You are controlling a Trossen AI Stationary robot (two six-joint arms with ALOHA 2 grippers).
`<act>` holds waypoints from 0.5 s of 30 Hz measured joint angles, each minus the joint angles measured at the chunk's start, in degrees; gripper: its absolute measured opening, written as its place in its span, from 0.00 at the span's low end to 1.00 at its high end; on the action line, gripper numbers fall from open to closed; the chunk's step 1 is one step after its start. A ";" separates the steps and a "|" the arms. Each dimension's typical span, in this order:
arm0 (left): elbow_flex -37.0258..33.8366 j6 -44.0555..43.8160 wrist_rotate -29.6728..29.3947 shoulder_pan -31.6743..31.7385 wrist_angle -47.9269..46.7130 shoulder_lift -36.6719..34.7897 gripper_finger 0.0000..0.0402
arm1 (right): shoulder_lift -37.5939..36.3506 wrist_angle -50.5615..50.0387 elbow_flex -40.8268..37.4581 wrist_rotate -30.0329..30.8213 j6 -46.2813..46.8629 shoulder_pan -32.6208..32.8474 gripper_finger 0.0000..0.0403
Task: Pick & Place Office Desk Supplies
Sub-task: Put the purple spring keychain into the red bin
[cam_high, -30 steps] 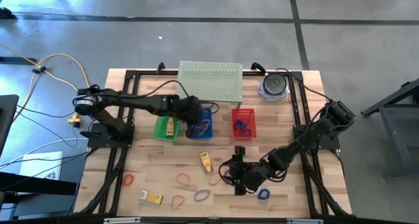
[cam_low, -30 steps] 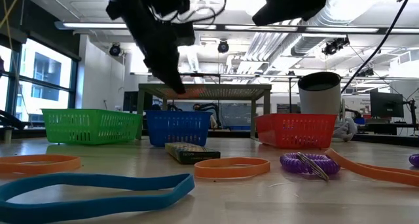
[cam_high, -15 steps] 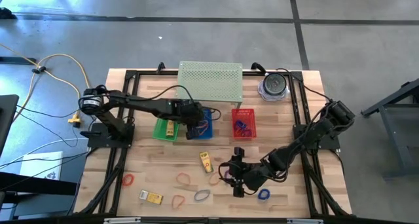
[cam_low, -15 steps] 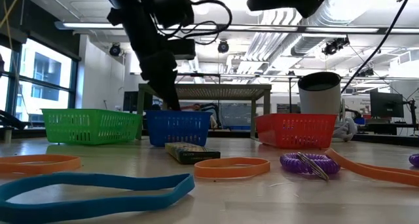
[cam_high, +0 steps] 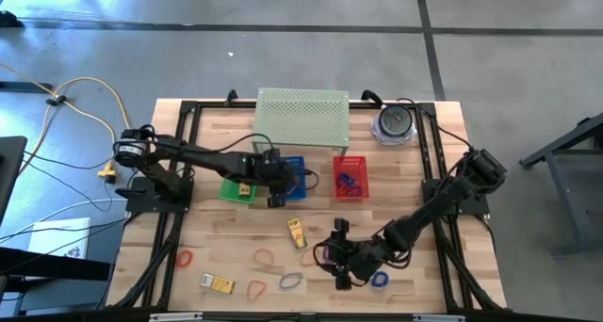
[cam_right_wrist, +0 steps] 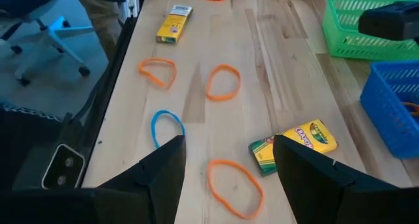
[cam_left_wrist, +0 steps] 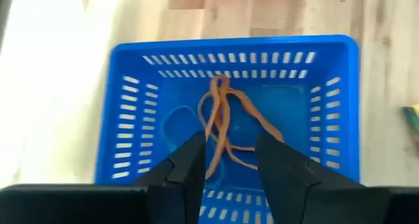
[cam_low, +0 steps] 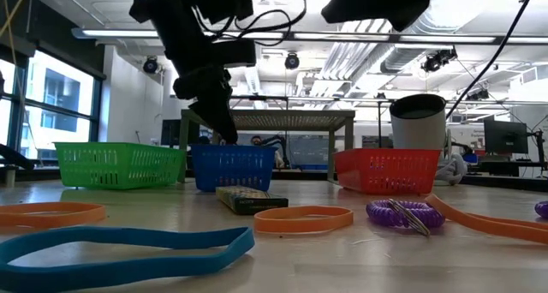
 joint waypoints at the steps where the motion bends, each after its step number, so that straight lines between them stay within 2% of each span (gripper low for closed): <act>1: 0.00 -0.50 -1.38 -0.30 -0.06 -0.12 0.31 | 0.00 -0.04 0.00 -0.10 -0.15 -0.04 0.55; 4: 0.14 -5.44 -3.42 -1.44 -0.47 -1.81 0.32 | 0.00 -0.02 0.00 0.31 -0.98 -0.15 0.55; 8: 1.67 -15.01 -2.68 -4.15 -4.47 -6.66 0.32 | 0.00 -1.51 0.00 1.87 -1.91 -0.11 0.55; 15: 1.88 -21.71 7.66 -13.15 -8.39 -16.55 0.32 | 0.00 -5.25 0.00 1.18 1.21 -0.25 0.55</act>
